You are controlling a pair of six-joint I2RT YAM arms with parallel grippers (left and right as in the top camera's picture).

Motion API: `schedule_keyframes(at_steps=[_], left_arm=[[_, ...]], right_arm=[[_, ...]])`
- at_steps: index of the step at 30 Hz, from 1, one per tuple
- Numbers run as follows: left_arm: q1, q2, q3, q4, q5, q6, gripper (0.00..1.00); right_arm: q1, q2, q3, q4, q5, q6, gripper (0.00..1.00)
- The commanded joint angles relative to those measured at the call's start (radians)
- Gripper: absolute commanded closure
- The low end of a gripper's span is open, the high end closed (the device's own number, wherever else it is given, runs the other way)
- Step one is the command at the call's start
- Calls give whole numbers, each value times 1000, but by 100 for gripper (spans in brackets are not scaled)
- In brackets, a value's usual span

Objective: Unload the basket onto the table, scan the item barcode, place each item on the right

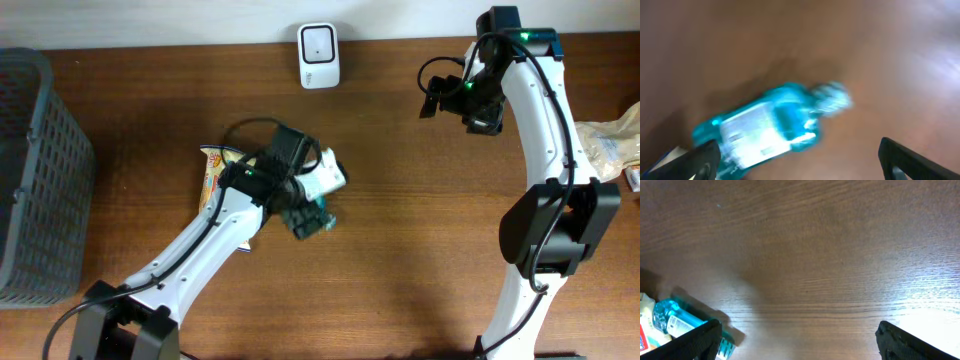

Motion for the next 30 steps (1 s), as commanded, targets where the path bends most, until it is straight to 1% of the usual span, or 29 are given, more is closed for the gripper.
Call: schedule_keyframes(at_steps=[1,4,7,10,11,15,16,17,19,20,21,22,23,24,25,26,27,28,30], left_arm=[[0,-11,-5,-27,214,284,0],[0,-11,-5,-40,238,284,1],[0,-10,-6,-40,244,284,10],[0,-3,-6,-31,242,282,8],[0,0,-6,-16,248,223,1],[0,0,-6,68,243,-166,1],[0,0,-6,99,222,-336,1],[0,0,-6,126,173,-530,1],[0,0,-6,123,75,-984,1],[0,0,-6,114,71,-1173,1],[-2,0,-6,121,71,-1338,1],[-3,0,-6,127,71,-1429,1],[-3,0,-6,127,74,-1548,1],[-3,0,-6,126,88,-1585,1],[-3,0,-6,126,94,-1591,1],[-3,0,-6,125,73,-1591,1],[-3,1,-6,125,1,-1591,1],[-8,7,-7,121,-44,-1606,7],[-21,23,-8,104,-53,-1678,5]], right_arm=[[-1,-7,3,0,13,-9,2],[-1,-7,3,0,13,-9,1],[-1,-7,3,-1,13,-9,2],[-1,-7,3,-1,13,-9,2],[-1,-7,3,-1,13,-9,2],[-1,-7,3,-1,13,-9,2],[-1,-7,3,-1,13,-9,2],[-1,-7,3,-1,13,-9,2],[-1,-7,3,0,13,-8,2],[-1,-7,3,-1,13,-9,1],[-1,-7,3,-1,13,-9,1],[-1,-7,3,-3,13,-9,2],[-1,-7,3,-7,13,-9,2],[-1,-7,3,-8,13,-9,2],[-1,-7,3,-9,13,-9,2],[-1,-7,3,-9,13,-9,2],[-1,-7,3,-8,13,-9,2],[-1,-7,3,-8,13,-9,2],[-1,-7,3,-7,13,-9,1]])
